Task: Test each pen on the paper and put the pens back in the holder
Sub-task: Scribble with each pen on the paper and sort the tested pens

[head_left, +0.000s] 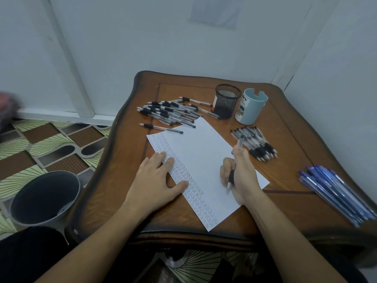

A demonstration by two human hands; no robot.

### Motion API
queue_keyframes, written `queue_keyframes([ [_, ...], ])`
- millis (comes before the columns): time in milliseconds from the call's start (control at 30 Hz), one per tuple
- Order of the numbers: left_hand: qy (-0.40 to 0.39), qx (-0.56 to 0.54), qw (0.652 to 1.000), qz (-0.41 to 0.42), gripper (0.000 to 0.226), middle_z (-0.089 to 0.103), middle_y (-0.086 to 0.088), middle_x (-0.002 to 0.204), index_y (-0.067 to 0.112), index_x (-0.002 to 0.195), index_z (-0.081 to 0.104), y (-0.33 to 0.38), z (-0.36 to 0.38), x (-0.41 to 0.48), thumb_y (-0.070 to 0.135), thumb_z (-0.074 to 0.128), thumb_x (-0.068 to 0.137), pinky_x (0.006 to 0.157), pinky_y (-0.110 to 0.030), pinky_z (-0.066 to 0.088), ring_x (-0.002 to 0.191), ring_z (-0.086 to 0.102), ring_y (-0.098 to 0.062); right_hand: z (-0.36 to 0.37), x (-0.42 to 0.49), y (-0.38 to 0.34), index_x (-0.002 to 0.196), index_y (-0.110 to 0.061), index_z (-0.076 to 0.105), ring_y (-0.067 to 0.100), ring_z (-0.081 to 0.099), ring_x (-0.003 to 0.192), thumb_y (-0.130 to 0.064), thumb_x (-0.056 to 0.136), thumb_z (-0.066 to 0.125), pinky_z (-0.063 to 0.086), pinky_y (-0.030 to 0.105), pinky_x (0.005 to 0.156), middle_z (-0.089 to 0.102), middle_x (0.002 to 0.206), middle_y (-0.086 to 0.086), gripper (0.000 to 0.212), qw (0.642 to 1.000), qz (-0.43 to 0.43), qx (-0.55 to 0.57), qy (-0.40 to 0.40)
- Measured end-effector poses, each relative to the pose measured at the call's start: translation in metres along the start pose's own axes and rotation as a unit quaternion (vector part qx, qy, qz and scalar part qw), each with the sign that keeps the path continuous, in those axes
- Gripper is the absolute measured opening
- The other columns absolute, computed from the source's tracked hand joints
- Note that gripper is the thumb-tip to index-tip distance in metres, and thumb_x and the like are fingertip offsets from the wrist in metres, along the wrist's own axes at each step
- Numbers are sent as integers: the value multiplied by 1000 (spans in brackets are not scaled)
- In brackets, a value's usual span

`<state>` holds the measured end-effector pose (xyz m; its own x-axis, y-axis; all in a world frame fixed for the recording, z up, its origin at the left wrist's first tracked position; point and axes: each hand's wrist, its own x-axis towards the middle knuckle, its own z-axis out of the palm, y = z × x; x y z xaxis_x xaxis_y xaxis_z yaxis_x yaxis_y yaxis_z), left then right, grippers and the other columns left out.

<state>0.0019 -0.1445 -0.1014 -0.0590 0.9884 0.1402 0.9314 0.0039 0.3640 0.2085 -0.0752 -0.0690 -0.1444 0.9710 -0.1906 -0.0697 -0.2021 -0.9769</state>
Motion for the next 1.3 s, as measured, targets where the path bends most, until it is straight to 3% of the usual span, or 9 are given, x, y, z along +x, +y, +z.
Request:
queue_keyframes([
  [200, -6, -4, 1000, -5, 97, 25, 2, 157, 27, 145, 38, -1, 0, 0, 83, 18, 69, 117, -34, 2, 145, 16, -13, -14, 19, -28, 116, -15, 58, 11, 44, 61, -27, 105, 45, 36, 26, 55, 50, 79, -1, 21, 983, 50, -174, -11],
  [333, -7, -1, 1000, -3, 97, 25, 2, 157, 28, 146, 37, 0, -1, 0, 83, 17, 68, 117, -33, 2, 145, 17, -13, -38, 42, -59, 115, -26, 60, 9, 46, 67, -26, 99, 59, 36, 23, 56, 59, 98, 2, 17, 887, -69, -454, 51],
  [400, -4, -8, 1000, -3, 98, 26, 2, 157, 27, 145, 38, 0, -1, -1, 83, 18, 68, 117, -34, 2, 145, 17, -13, -49, 54, -72, 132, -22, 56, 15, 54, 79, -24, 93, 68, 46, 27, 61, 61, 117, 5, 41, 866, -62, -488, 88],
  [567, 1, -10, 1000, -3, 98, 25, 2, 157, 28, 145, 38, 1, -2, 0, 83, 18, 67, 117, -33, 1, 145, 16, -12, -66, 74, -81, 98, -13, 62, 21, 55, 86, -18, 89, 73, 42, 32, 71, 63, 104, 8, 15, 831, -43, -537, 138],
  [767, 2, -7, 1000, -6, 99, 23, 3, 157, 28, 146, 37, 2, -2, 0, 83, 16, 66, 117, -33, 0, 146, 15, -12, -51, 82, -69, 112, -9, 67, 20, 54, 91, -18, 96, 63, 43, 30, 76, 64, 109, 9, 19, 781, -83, -597, 165],
  [867, 0, -10, 1000, -6, 99, 22, 3, 158, 28, 147, 35, 1, -3, 0, 83, 16, 67, 116, -31, -3, 146, 12, -12, -20, 88, -57, 109, -10, 71, 22, 58, 103, -15, 97, 59, 46, 32, 89, 65, 112, 7, 17, 795, -157, -580, 82],
  [1033, -3, -7, 1000, -8, 98, 19, 4, 159, 29, 148, 33, 1, -4, 0, 83, 17, 67, 112, -28, -8, 147, 9, -11, 55, 98, -27, 115, -18, 71, 17, 57, 98, -20, 94, 64, 38, 26, 77, 62, 108, 2, 22, 856, -148, -487, -90],
  [1167, -5, 4, 1000, -8, 98, 17, 4, 159, 29, 148, 31, 1, -4, 0, 82, 15, 67, 111, -27, -11, 147, 7, -10, 95, 110, -8, 124, -28, 66, 23, 54, 126, -31, 93, 64, 46, 39, 104, 53, 143, 5, 31, 862, -122, -486, -74],
  [1300, -8, 9, 1000, -6, 98, 15, 4, 160, 30, 149, 29, 0, -4, -1, 82, 14, 67, 111, -27, -11, 147, 5, -10, 96, 111, -9, 86, -28, 66, 23, 55, 119, -24, 90, 69, 45, 33, 91, 56, 131, 7, 6, 870, -125, -474, -44],
])
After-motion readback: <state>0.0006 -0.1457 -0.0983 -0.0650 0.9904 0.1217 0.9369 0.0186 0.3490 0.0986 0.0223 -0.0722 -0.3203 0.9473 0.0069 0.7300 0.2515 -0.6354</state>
